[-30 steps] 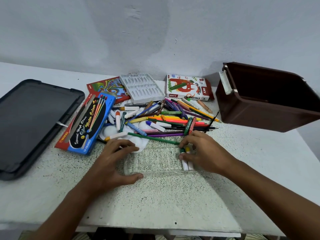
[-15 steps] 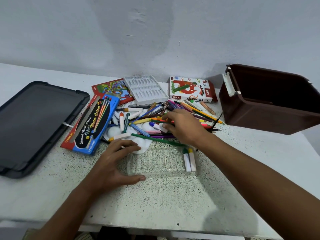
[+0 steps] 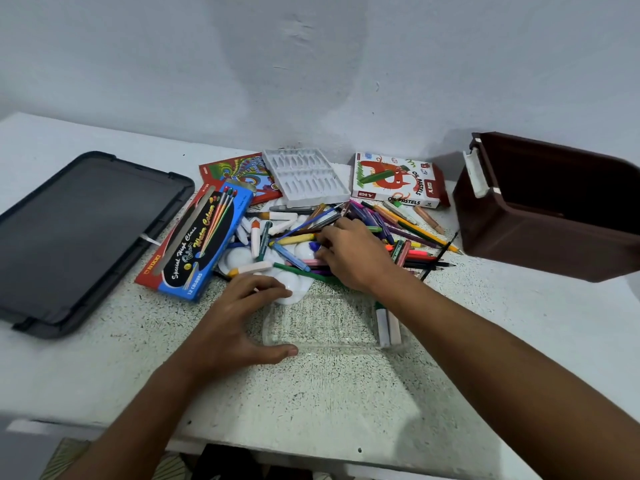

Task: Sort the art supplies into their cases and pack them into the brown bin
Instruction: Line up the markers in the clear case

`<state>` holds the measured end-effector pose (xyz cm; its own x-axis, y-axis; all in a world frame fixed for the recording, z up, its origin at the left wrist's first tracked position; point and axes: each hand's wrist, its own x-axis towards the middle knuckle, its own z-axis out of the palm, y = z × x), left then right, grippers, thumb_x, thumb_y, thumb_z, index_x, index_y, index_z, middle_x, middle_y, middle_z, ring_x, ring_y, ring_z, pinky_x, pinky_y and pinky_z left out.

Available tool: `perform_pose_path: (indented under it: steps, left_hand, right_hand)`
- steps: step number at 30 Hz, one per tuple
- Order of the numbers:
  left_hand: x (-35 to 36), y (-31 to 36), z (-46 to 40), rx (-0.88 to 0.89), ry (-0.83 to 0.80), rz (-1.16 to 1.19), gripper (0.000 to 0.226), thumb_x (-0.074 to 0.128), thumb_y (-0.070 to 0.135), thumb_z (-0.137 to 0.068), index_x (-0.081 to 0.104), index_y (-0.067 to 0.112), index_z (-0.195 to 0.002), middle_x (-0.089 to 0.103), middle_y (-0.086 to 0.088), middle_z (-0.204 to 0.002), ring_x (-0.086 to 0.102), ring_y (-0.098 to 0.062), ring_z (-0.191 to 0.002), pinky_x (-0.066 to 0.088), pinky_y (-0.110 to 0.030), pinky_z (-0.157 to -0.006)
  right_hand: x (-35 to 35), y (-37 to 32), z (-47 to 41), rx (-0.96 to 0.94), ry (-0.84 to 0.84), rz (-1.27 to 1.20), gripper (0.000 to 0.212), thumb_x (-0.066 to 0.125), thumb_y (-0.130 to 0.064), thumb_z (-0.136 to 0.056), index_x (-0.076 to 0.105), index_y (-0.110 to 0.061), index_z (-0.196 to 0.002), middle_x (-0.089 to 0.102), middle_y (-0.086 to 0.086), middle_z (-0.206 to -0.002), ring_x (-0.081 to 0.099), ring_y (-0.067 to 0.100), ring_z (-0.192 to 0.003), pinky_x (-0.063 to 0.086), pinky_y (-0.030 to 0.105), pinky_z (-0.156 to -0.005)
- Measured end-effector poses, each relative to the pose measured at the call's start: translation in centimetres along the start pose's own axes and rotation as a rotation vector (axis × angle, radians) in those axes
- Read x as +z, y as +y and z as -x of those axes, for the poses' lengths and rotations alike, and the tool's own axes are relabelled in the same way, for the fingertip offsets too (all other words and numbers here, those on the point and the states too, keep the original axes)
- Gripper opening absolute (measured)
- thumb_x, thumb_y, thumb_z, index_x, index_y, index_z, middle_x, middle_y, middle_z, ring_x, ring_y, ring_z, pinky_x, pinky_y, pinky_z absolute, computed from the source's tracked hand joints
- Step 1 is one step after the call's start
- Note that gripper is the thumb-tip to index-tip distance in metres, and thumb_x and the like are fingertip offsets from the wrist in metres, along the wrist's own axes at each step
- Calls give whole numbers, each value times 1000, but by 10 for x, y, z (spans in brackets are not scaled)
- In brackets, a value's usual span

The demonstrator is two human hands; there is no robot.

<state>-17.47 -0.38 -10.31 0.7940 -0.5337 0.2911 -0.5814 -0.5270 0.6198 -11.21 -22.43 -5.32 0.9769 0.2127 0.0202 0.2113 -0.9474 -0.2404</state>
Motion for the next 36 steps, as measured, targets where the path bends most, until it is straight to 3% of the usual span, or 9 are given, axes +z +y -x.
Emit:
perform_pose_path:
  steps: [5,8,13,16,20,24,27,34,36]
  left_hand:
    - [0,0,0,4,8,9,74,75,64,-61,64,20,-120,54,9,-120,44,-8,-123,30,-9,-102]
    - [1,1,0,4,9,6,75,75,64,-61,64,19,-119,54,8,-120,43,-6,-122,28,-6,-101]
    - [1,1,0,0,7,3,76,74,65,-61,64,19,-119,54,9,-120,42,-5,-123,27,-5,-101]
    - [0,1,0,5,5,-4,77,72,66,-61,64,17,-119,54,7,-120,42,-2,-121,27,-4,-101]
    - [0,1,-1,3,-2,1,76,72,66,-61,64,19,-120,54,8,-120,39,2,-123,27,-4,-100]
    - [1,0,0,4,2,1,75,73,66,-61,64,19,-119,54,9,-120,41,-2,-123,28,-6,-101]
    - [1,0,0,6,7,3,73,73,66,-62,65,20,-119,54,9,-120,44,-6,-122,31,-10,-102]
    - [2,1,0,-5,1,1,74,73,67,-61,64,22,-119,54,11,-121,43,-6,-123,30,-8,-101]
    - [2,1,0,-1,0,-3,73,72,67,-62,64,22,-119,54,11,-121,43,-5,-123,30,-8,-101]
  right_hand:
    - [-12,4,4,67,33,-336,21,61,-26,-93,57,-14,-110,65,5,-105,60,20,-92,49,33,-73]
    - [-30,10,13,130,47,-582,27,67,-26,-90,55,-22,-114,64,-2,-93,61,10,-79,47,21,-61]
    - [-47,27,37,161,-8,-755,24,75,-25,-82,64,-25,-103,66,-1,-78,61,16,-65,48,34,-60]
    - [-43,33,51,194,-56,-729,21,77,-25,-79,62,-23,-95,71,2,-77,62,13,-62,48,30,-61]
    - [-36,39,63,223,-97,-636,20,76,-26,-81,64,-22,-97,72,-2,-82,68,13,-75,52,26,-64]
    - [-30,40,71,215,-133,-620,18,74,-24,-83,65,-23,-98,70,-6,-86,66,2,-75,47,12,-58]
    - [-27,40,75,191,-166,-512,12,72,-27,-84,64,-29,-94,67,-13,-89,65,2,-81,46,12,-61]
    - [-26,42,81,142,-188,-365,24,70,-34,-85,68,-24,-108,64,-12,-92,62,4,-79,44,8,-53]
    - [-25,43,82,99,-167,-290,29,69,-34,-86,66,-24,-113,60,-12,-101,56,4,-85,39,9,-60]
